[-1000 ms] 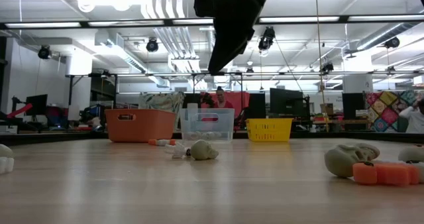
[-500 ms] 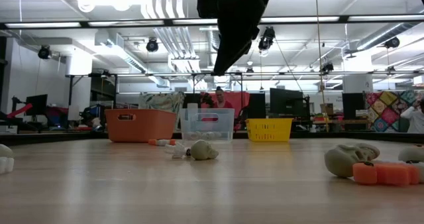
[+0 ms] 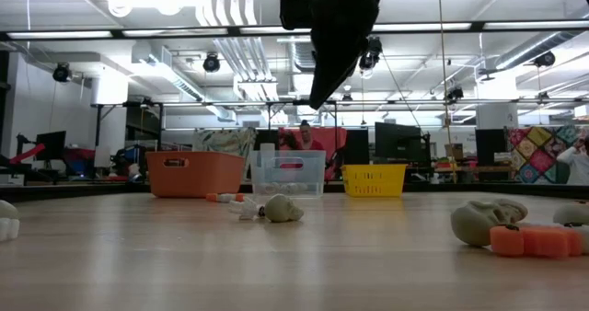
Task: Sort Halloween decoration
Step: Put the orange skeleton toy into the yellow bin
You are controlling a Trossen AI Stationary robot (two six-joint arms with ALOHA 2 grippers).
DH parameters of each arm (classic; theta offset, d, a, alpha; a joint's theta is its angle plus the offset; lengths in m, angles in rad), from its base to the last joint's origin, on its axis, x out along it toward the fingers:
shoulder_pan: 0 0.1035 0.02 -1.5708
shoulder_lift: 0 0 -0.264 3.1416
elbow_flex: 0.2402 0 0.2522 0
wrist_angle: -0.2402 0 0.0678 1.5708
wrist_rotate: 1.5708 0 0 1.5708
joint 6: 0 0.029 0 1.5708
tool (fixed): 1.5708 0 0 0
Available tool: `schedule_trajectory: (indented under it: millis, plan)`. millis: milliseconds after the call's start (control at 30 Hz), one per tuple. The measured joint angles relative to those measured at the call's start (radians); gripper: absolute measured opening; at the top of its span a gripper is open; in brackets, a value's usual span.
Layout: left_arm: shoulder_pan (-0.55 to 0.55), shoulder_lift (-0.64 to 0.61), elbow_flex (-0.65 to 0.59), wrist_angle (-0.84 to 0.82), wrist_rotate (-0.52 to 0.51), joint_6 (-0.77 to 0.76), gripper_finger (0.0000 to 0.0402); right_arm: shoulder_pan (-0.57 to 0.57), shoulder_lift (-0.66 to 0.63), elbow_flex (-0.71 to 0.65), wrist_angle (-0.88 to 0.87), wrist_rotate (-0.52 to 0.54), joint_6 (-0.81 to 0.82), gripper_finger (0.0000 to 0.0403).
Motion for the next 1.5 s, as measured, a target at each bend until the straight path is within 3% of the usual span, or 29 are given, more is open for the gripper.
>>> schedule_trajectory:
  millis: [200, 500, 733, 867, 1000, 1200, 1367, 1500]
  plan:
    - [0.000, -0.005, 0.012, -0.011, 0.000, 0.000, 0.0010, 0.025, -0.008, -0.001, -0.066, 0.000, -0.002, 0.0105]
    - [0.001, -0.017, 0.060, -0.005, -0.094, -0.017, 0.0006, 0.057, -0.102, -0.096, -0.056, 0.000, -0.012, 0.0102]
    - [0.006, -0.071, 0.132, -0.014, -0.285, -0.015, 0.0006, 0.060, -0.261, -0.290, 0.175, -0.002, -0.012, 0.0098]
    - [0.034, -0.122, 0.162, -0.032, -0.442, 0.018, 0.0006, 0.059, -0.348, -0.415, 0.418, -0.001, -0.024, 0.0101]
    - [0.106, -0.192, 0.165, -0.038, -0.621, 0.092, 0.0006, 0.059, -0.397, -0.528, 0.704, -0.001, -0.080, 0.0102]
    - [0.290, -0.290, 0.165, -0.021, -0.760, 0.246, 0.0006, 0.059, -0.422, -0.616, 0.878, 0.000, -0.096, 0.0093]
    - [0.438, -0.329, 0.165, 0.002, -0.775, 0.427, 0.0006, 0.059, -0.424, -0.678, 0.991, 0.000, -0.081, 0.0089]
    - [0.511, -0.330, 0.164, 0.081, -0.668, 0.679, 0.0006, 0.054, -0.424, -0.715, 1.035, 0.000, -0.080, 0.0091]
